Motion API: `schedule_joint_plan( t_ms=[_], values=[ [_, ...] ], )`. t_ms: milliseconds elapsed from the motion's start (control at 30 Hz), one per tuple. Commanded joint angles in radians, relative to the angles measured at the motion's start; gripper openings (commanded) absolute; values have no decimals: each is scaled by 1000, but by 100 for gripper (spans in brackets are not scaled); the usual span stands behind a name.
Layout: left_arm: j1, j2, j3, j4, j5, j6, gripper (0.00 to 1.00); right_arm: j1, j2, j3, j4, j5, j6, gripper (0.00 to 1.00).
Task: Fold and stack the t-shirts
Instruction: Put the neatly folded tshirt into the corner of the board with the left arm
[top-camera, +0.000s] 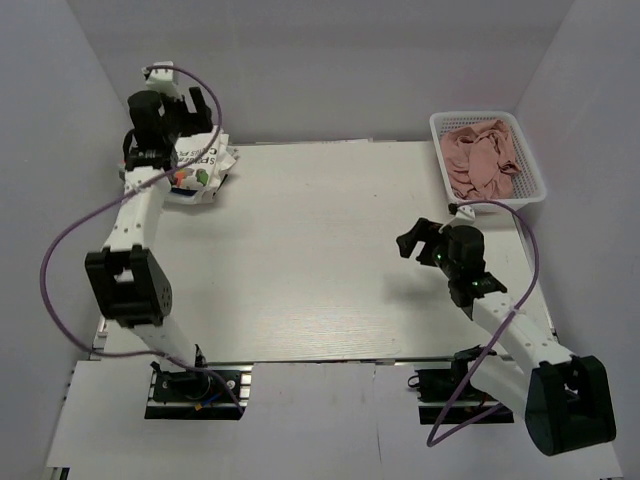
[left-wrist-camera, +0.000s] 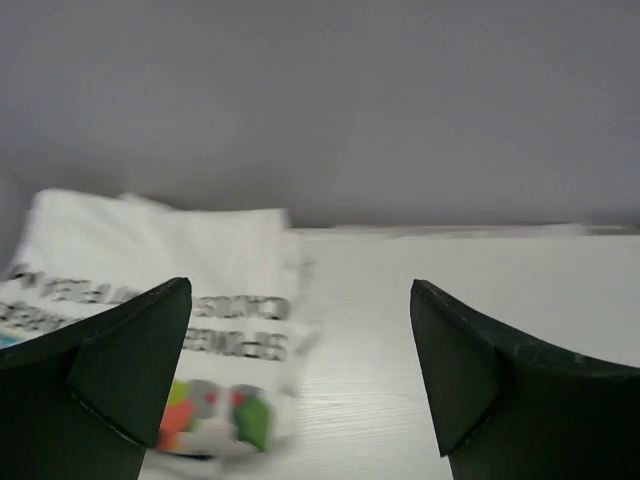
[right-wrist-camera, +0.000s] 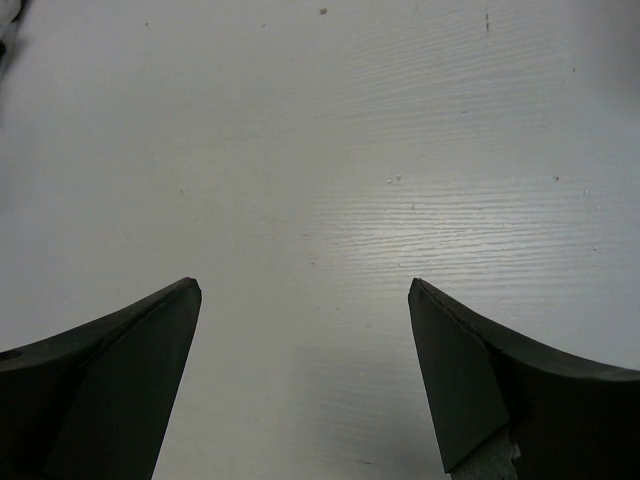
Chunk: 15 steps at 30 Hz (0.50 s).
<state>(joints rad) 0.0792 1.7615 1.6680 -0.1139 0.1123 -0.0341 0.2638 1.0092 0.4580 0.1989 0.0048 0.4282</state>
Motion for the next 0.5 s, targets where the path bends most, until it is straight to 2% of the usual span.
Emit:
schedule_joint_plan(
  t_ms=[0, 33, 133, 167, 200, 333, 467],
  values=[
    [-64, -192, -216, 97, 161, -238, 100, -1, -63, -56, 45, -35, 79, 90],
    [-74, -282, -363, 174, 187, -341, 100, 2, -105, -70, 74, -72, 89, 90],
    [-123, -433, -610, 339, 285, -450, 100, -1, -153, -129, 77, -74, 135, 90],
    [-140, -480, -743, 415, 324, -484, 100, -3, -200, -137, 74, -69, 135, 90],
    [-166, -573, -795, 416, 325, -493, 100, -3, -216, -146, 71, -56, 124, 90],
    [-197, -756, -1003, 372, 291, -523, 100, -3, -274, -208, 88, -68, 100, 90],
    [-206, -827, -1036, 277, 259, -517, 100, -1, -262, -208, 100, -35, 110, 90]
  ],
)
